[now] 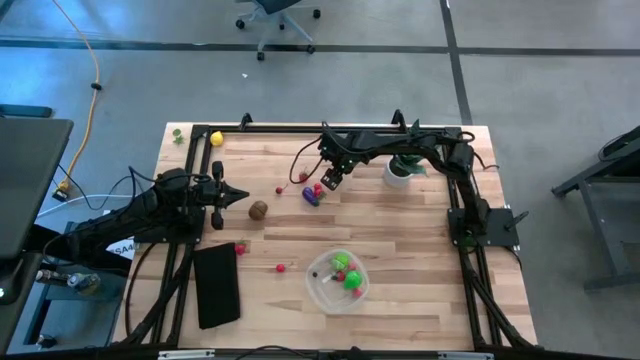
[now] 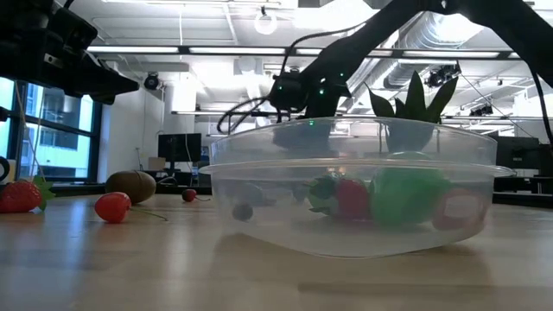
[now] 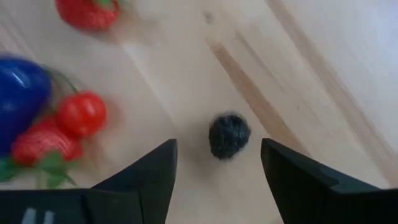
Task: Pick and placing Produce into tupperware
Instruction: Put the blackberry into the transparent container
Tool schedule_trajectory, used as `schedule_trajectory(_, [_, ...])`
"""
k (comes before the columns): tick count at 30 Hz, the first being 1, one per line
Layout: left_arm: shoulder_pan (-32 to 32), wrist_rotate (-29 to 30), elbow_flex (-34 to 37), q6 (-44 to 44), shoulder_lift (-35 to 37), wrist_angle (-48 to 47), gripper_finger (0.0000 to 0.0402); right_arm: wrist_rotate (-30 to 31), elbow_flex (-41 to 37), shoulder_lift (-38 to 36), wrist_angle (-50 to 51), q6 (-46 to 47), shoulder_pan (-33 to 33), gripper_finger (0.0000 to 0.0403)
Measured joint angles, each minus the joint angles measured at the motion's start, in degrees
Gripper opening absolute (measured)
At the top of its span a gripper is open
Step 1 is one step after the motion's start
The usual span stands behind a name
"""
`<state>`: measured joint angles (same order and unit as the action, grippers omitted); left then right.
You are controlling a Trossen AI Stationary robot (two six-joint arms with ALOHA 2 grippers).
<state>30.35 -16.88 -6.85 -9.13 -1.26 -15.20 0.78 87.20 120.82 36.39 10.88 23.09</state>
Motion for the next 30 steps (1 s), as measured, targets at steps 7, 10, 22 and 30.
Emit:
schedule_trajectory(7, [0.0, 0.0, 0.0, 0.0, 0.0, 0.0, 0.0001, 0.0, 0.0, 1.2, -1.0, 0.6, 0.0, 0.0201])
schedule_trajectory(10, [0.0, 0.0, 0.0, 0.0, 0.0, 0.0, 0.0001, 1.2, 0.0, 1.2, -1.5, 0.7, 0.0, 0.0195])
schedule_trajectory(22, [0.0, 0.0, 0.0, 0.0, 0.0, 0.0, 0.0001, 1.5, 0.2, 2.6, -2.7, 1.2, 0.1, 0.015])
schedule_trajectory(30, [0.0, 0.0, 0.0, 0.0, 0.0, 0.0, 0.0001, 1.4, 0.2, 2.7, -3.0, 1.3, 0.1, 0.0128])
